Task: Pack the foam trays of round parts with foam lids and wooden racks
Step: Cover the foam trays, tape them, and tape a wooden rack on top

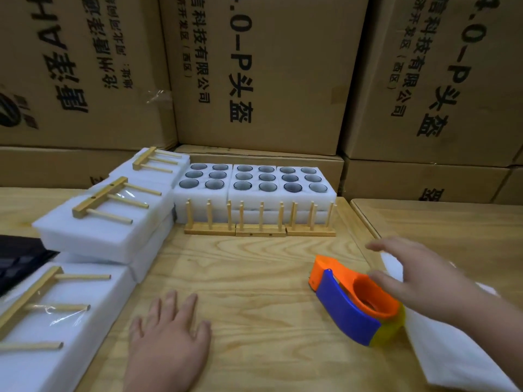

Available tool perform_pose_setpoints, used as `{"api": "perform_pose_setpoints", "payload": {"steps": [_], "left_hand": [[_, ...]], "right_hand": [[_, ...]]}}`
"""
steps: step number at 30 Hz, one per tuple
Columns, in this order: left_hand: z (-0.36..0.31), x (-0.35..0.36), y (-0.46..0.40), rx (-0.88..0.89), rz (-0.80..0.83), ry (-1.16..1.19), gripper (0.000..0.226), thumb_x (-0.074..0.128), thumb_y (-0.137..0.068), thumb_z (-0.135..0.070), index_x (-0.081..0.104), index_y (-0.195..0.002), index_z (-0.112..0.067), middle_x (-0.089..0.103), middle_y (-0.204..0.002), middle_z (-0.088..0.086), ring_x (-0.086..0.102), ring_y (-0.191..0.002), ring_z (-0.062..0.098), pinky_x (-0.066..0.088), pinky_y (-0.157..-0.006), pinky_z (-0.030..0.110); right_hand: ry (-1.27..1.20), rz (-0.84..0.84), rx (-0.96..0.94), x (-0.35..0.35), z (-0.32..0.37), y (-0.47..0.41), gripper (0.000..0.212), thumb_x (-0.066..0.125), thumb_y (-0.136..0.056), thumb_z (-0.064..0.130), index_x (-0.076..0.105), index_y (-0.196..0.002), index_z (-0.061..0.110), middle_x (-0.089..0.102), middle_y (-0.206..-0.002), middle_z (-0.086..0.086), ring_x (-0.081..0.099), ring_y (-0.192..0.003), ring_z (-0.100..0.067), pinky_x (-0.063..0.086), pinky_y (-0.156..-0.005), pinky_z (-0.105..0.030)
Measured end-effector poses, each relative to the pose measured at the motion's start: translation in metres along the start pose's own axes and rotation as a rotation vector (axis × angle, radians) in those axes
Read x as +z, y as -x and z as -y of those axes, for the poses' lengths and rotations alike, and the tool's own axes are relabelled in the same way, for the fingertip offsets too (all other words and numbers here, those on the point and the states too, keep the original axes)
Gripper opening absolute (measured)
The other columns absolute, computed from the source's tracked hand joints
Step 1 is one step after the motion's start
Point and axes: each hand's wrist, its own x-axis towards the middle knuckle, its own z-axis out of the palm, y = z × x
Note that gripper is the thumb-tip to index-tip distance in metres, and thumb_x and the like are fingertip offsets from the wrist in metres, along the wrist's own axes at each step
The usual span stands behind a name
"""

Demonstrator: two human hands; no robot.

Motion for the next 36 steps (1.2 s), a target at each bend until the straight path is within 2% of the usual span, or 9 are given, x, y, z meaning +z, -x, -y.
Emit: {"api": "perform_pose_setpoints", "payload": {"steps": [2, 5, 8, 19, 25, 27, 29, 31, 36], "left_hand": [[0.000, 0.000, -0.002, -0.005, -0.014, -0.010, 0.070, 0.023, -0.091, -0.073, 0.009, -0.157, -0.054, -0.005, -0.171, -0.014, -0.002, -0.157, 0.015, 0.004, -0.125, 0.047], [-0.001, -0.002, -0.003, -0.020, -0.042, -0.014, 0.069, 0.024, -0.091, -0.074, 0.008, -0.156, -0.056, -0.007, -0.170, -0.016, -0.005, -0.157, 0.013, 0.002, -0.125, 0.046], [-0.002, -0.004, -0.005, -0.031, -0.039, -0.011, 0.070, 0.026, -0.091, -0.075, 0.006, -0.155, -0.057, -0.011, -0.169, -0.016, -0.007, -0.157, 0.013, 0.002, -0.125, 0.047], [-0.005, 0.008, 0.007, -0.080, -0.087, -0.154, 0.089, -0.002, -0.060, -0.077, 0.001, -0.148, -0.066, -0.014, -0.167, -0.023, -0.005, -0.156, 0.007, 0.003, -0.124, 0.042], [-0.007, 0.010, 0.013, -0.140, -0.126, -0.196, 0.094, -0.002, -0.053, -0.076, 0.007, -0.147, -0.069, -0.011, -0.166, -0.024, -0.004, -0.156, 0.007, 0.001, -0.123, 0.042], [-0.010, 0.010, 0.015, -0.118, -0.133, -0.219, 0.092, 0.003, -0.056, -0.076, 0.017, -0.146, -0.069, -0.001, -0.167, -0.022, 0.004, -0.157, 0.009, 0.005, -0.122, 0.044], [-0.013, 0.007, 0.018, -0.097, -0.113, -0.272, 0.082, 0.022, -0.062, -0.073, 0.051, -0.137, -0.060, 0.036, -0.161, -0.013, 0.038, -0.148, 0.018, 0.027, -0.117, 0.052], [-0.011, 0.005, 0.018, -0.079, -0.128, -0.247, 0.071, 0.040, -0.061, -0.066, 0.076, -0.116, -0.040, 0.066, -0.136, 0.000, 0.065, -0.123, 0.030, 0.047, -0.099, 0.059], [-0.012, 0.007, 0.018, -0.074, -0.112, -0.285, 0.068, 0.044, -0.059, -0.062, 0.081, -0.107, -0.032, 0.073, -0.125, 0.006, 0.072, -0.110, 0.034, 0.052, -0.089, 0.060]], "right_hand": [[0.011, 0.042, -0.020, 0.010, 0.014, -0.030, 0.051, 0.068, -0.090, 0.051, 0.051, -0.138, 0.044, 0.048, -0.127, 0.029, 0.044, -0.121, 0.004, 0.036, -0.098, -0.019], [0.053, 0.056, -0.055, 0.020, 0.030, -0.078, 0.055, 0.071, -0.090, 0.044, 0.052, -0.141, 0.036, 0.056, -0.138, 0.015, 0.047, -0.132, -0.011, 0.041, -0.108, -0.030], [0.103, 0.040, -0.048, 0.022, 0.038, -0.128, 0.055, 0.070, -0.089, 0.038, 0.052, -0.141, 0.031, 0.056, -0.142, 0.006, 0.046, -0.135, -0.019, 0.041, -0.108, -0.038], [0.243, 0.097, 0.128, 0.047, 0.036, -0.249, 0.057, 0.059, -0.092, 0.035, 0.041, -0.146, 0.038, 0.042, -0.144, -0.002, 0.047, -0.127, -0.028, 0.039, -0.084, -0.036], [0.276, 0.183, 0.256, 0.072, 0.032, -0.271, 0.055, 0.057, -0.090, 0.034, 0.038, -0.138, 0.051, 0.038, -0.143, -0.007, 0.040, -0.127, -0.034, 0.041, -0.094, -0.047], [0.328, 0.185, 0.257, 0.078, 0.033, -0.275, 0.053, 0.058, -0.090, 0.041, 0.036, -0.136, 0.055, 0.036, -0.148, -0.007, 0.037, -0.130, -0.034, 0.036, -0.099, -0.048], [0.351, 0.188, 0.257, 0.083, 0.035, -0.279, 0.053, 0.056, -0.091, 0.046, 0.034, -0.137, 0.061, 0.035, -0.152, -0.006, 0.033, -0.135, -0.033, 0.031, -0.102, -0.047], [0.332, 0.217, 0.270, 0.086, 0.037, -0.280, 0.055, 0.050, -0.091, 0.044, 0.030, -0.135, 0.070, 0.033, -0.154, -0.006, 0.032, -0.137, -0.035, 0.033, -0.103, -0.048], [0.336, 0.207, 0.261, 0.085, 0.040, -0.281, 0.054, 0.043, -0.090, 0.037, 0.031, -0.127, 0.075, 0.038, -0.147, -0.004, 0.042, -0.126, -0.036, 0.038, -0.095, -0.045]]}}
